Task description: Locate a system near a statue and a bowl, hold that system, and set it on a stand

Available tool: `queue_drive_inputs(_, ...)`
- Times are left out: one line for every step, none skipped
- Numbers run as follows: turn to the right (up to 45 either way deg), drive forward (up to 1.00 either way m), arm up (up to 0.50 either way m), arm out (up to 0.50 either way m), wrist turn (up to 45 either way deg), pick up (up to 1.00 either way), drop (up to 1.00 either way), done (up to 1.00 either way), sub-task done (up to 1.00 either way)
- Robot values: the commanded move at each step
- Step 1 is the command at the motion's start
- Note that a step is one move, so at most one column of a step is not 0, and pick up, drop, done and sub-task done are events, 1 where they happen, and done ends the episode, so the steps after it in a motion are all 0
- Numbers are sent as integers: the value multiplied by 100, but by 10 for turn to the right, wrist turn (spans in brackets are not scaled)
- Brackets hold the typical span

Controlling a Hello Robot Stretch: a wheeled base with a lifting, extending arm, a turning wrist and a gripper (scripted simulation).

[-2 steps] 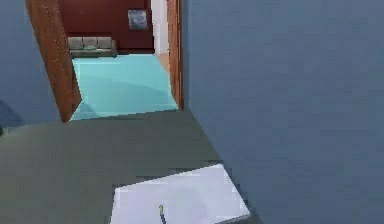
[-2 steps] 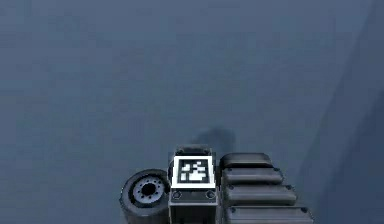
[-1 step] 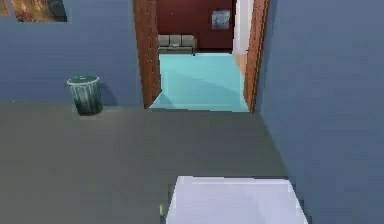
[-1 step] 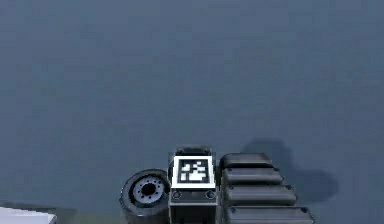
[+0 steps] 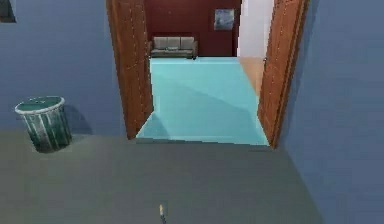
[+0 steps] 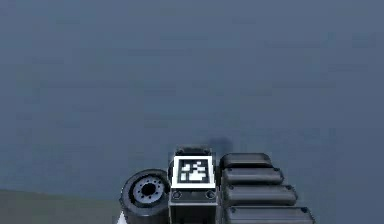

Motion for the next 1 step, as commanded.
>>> queue_drive_inputs(-30, 0, 0, 0, 0, 0, 0, 0, 0)
